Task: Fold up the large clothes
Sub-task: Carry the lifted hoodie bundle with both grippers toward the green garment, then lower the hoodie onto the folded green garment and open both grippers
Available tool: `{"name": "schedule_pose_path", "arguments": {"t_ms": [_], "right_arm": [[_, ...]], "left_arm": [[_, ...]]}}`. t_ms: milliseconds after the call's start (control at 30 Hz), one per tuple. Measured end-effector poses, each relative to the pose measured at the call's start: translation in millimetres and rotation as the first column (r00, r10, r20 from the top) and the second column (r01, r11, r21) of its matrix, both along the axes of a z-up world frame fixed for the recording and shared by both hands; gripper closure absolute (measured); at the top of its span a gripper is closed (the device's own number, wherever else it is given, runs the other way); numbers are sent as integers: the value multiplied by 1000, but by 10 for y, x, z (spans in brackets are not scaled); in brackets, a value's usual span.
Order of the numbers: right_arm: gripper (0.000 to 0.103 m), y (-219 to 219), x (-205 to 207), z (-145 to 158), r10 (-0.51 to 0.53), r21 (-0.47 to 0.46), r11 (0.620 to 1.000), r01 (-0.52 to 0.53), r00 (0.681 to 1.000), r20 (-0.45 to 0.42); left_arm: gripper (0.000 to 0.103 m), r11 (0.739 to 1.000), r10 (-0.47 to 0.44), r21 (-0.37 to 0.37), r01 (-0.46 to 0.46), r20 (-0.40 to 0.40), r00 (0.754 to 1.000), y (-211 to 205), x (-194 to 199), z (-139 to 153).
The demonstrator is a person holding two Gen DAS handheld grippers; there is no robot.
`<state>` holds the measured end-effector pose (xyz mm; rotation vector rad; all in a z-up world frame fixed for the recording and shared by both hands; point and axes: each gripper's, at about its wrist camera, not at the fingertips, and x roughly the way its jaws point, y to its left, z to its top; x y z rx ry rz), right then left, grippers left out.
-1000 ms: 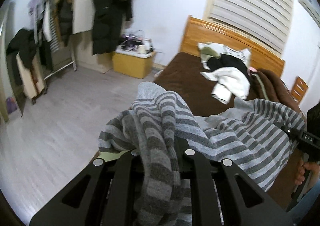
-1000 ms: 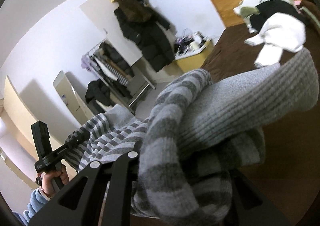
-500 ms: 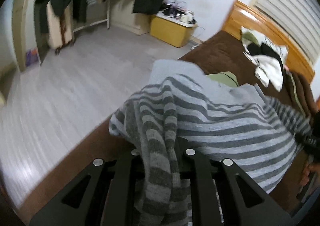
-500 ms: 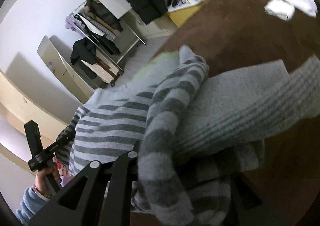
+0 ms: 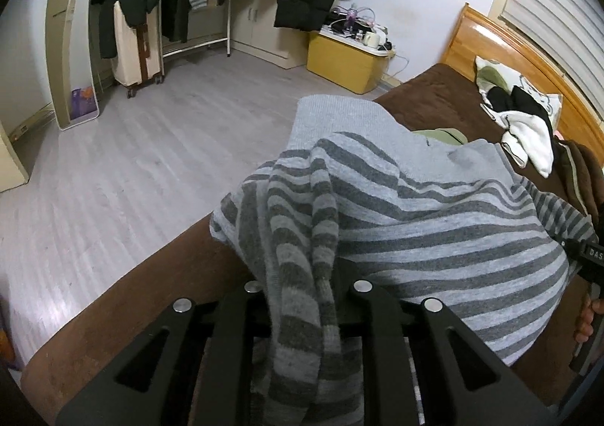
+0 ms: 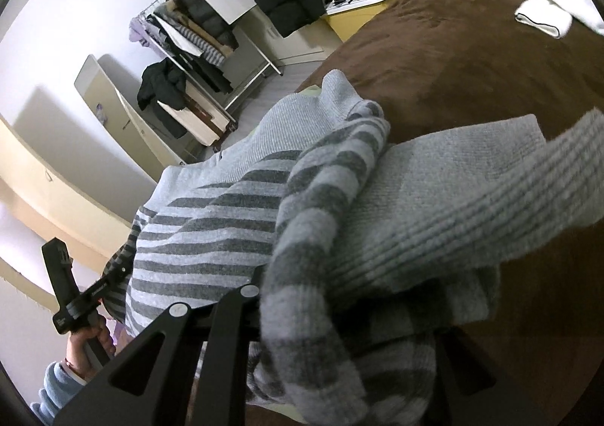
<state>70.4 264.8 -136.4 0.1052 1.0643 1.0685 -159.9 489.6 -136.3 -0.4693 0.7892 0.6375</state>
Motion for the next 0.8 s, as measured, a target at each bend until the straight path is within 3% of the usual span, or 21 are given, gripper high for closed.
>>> {"name": "schedule_pose_path", "arguments": {"t_ms": [133,367,567,700,733,767,800], "right_arm": [[84,-110,36,-84,9,-8,1000,-9,1000,-26],[64,-192,84,-88,-2,-71,997,-2,999,-51],[56,-396,41,-35,-14,-124,992,7,999,-53],[47,-564,-58,134,-17,-196,980,23,999,31],[42,-613,-80,170,-20,-211,977,32,998,58],[30,-660,-105,216,-26,-229,972,47,995,94],[24,-729,-143,313,-42,-247,966,84,984,171]], "left_arm": [[75,998,34,-45,-33,9,999,33,-36,-28],[44,993,108,-37,-108,-18,994,36,-247,-35],[40,991,130,-31,-132,-45,990,97,-483,55],[40,995,96,-8,-96,-45,994,-5,-471,283],[38,997,76,4,-76,-37,996,-71,-457,351],[36,998,57,15,-57,-30,998,-135,-431,413],[35,999,28,24,-27,-23,999,-217,-379,480]]}}
